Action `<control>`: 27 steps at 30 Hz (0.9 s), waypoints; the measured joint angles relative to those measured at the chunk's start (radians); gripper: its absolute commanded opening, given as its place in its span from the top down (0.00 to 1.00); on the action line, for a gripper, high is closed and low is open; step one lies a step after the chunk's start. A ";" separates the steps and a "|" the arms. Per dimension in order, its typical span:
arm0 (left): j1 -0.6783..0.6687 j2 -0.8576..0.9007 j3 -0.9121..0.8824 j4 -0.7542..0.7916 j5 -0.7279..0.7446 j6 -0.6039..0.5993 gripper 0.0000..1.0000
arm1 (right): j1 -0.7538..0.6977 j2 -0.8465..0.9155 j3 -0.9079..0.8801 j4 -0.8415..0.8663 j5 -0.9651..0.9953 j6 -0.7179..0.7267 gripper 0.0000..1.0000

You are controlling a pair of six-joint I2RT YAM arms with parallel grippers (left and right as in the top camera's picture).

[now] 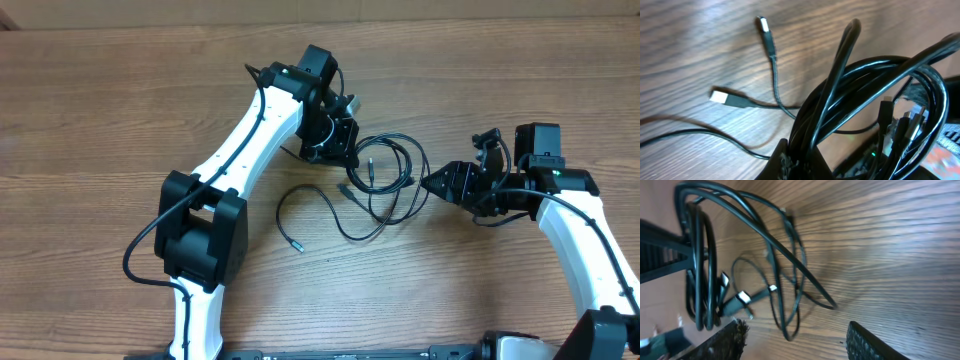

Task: Untangle cables
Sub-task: 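Move the right gripper in and grasp cable strands near the left gripper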

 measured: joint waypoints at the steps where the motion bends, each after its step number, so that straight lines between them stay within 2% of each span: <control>1: 0.000 0.000 0.000 -0.003 0.010 0.006 0.96 | 0.000 0.000 0.000 0.000 -0.011 -0.004 0.37; 10: -0.002 0.000 0.000 -0.076 -0.028 0.022 0.96 | 0.000 0.000 0.000 0.000 -0.100 -0.033 0.39; 16: -0.016 0.000 0.000 -0.079 -0.050 0.022 0.96 | 0.000 0.000 0.000 0.002 -0.137 -0.041 0.46; 27: -0.084 0.000 0.000 -0.077 -0.071 0.060 0.96 | 0.038 0.000 0.000 0.031 -0.188 -0.041 0.50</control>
